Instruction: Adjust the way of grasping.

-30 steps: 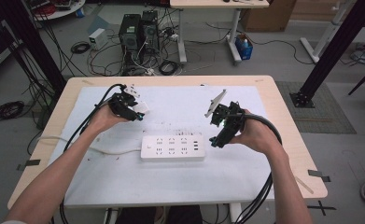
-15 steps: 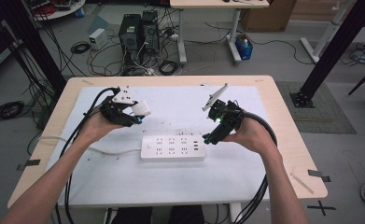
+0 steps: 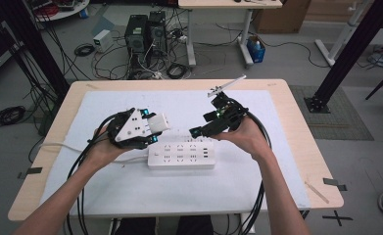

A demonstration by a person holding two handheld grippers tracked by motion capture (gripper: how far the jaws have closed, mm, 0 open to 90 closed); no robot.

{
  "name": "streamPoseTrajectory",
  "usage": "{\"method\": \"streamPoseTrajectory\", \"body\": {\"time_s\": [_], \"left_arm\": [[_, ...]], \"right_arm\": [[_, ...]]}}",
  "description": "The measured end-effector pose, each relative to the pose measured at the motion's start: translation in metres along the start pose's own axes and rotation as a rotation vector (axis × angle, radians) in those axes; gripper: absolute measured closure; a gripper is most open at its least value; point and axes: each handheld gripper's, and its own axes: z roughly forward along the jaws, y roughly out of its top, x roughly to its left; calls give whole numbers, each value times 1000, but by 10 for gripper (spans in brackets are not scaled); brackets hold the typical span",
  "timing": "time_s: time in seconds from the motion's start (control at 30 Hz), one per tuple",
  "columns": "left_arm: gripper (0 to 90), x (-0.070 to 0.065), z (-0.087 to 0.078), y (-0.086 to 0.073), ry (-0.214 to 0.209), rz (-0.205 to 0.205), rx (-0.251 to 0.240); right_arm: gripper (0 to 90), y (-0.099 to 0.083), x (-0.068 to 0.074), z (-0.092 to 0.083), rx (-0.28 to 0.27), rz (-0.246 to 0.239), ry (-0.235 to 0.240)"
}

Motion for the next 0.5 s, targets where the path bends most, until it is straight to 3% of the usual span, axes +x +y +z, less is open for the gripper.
{"method": "streamPoseTrajectory", "body": {"time_s": [0.17,0.23,0.33,0.5], "left_arm": [[425,-11,-3,8,34,66,-42],[425,-16,-4,13,67,107,-52],[425,-21,-5,17,88,137,-65],[425,-26,-5,23,90,167,-80]], "right_arm": [[117,3,-1,11,-67,103,120],[117,3,-1,15,-80,129,140],[117,3,-2,22,-87,160,171],[118,2,-1,32,-110,195,216]]}}
